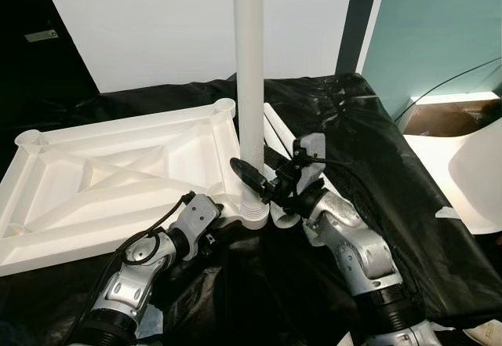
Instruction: Building children table
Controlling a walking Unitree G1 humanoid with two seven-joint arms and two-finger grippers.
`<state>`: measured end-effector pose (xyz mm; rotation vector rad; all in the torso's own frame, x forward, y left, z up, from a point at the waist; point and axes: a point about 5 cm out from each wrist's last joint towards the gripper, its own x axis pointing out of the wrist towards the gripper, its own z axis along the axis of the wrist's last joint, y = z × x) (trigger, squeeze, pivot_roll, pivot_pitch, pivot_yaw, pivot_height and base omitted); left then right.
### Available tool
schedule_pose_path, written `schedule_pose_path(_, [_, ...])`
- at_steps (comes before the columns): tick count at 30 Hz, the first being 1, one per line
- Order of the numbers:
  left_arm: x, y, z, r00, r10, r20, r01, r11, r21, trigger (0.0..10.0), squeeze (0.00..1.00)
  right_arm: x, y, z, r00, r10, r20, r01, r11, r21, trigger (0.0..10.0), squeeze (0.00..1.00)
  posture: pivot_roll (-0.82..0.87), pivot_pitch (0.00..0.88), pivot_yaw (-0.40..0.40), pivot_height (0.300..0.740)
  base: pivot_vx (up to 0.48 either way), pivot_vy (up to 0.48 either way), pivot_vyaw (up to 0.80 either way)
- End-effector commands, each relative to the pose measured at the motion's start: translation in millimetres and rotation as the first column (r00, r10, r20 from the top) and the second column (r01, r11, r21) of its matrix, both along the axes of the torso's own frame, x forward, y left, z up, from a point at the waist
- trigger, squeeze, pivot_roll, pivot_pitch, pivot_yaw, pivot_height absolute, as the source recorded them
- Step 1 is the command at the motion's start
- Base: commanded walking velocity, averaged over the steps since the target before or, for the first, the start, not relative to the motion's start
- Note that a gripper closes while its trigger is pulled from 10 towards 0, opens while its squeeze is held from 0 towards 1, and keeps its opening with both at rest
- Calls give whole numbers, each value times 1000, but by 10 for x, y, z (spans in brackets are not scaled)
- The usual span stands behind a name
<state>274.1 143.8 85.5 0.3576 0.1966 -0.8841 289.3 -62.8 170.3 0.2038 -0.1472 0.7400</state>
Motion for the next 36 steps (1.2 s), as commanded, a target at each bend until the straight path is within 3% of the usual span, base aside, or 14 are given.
schedule_pose_path(1, [-54, 72, -147, 997, 47, -64, -45, 998, 35, 10000, 0, 48, -112, -46, 998, -67, -16, 67, 998, -11, 10000, 1000, 93, 0, 50, 740, 0, 0, 0])
schedule_pose_path(2, [-51, 74, -146, 997, 49, -64, -47, 998, 34, 10000, 0, 52, -101, -29, 998, -54, 8, 54, 998, -32, 10000, 184, 90, 0, 50, 740, 0, 0, 0])
schedule_pose_path(3, [-51, 74, -146, 997, 49, -64, -47, 998, 34, 10000, 0, 52, -101, -29, 998, -54, 8, 54, 998, -32, 10000, 184, 90, 0, 50, 740, 0, 0, 0])
schedule_pose_path(4, [-49, 72, -147, 997, 51, -63, -49, 998, 34, 10000, 0, 51, -94, -17, 999, -32, 32, 34, 998, -51, 10000, 0, 90, 0, 47, 740, 0, 0, 0])
schedule_pose_path(11, [-39, 51, -148, 997, 52, -60, -51, 998, 29, 10000, 0, 55, -157, -52, 991, 127, 36, -121, 984, -127, 10000, 0, 87, 0, 42, 740, 0, 0, 0])
schedule_pose_path(14, [-35, 45, -149, 997, 53, -57, -51, 998, 28, 10000, 0, 74, -282, -139, 971, 240, -11, -237, 950, -205, 10000, 0, 86, 0, 42, 740, 0, 0, 0])
schedule_pose_path(22, [-32, 44, -147, 997, 53, -53, -51, 998, 32, 10000, 0, 180, -459, -215, 953, 303, -32, -298, 907, -299, 10000, 0, 92, 0, 44, 740, 0, 0, 0])
schedule_pose_path(30, [-32, 64, -135, 997, 56, -48, -54, 998, 38, 10000, 0, 285, -449, -194, 932, 363, -21, -346, 866, -361, 10000, 0, 109, 0, 43, 740, 0, 0, 0])
schedule_pose_path(36, [-52, 75, -131, 997, 62, -45, -60, 997, 40, 10000, 0, 355, -377, -203, 872, 487, -60, -464, 780, -421, 10000, 0, 130, 0, 36, 740, 0, 0, 0])
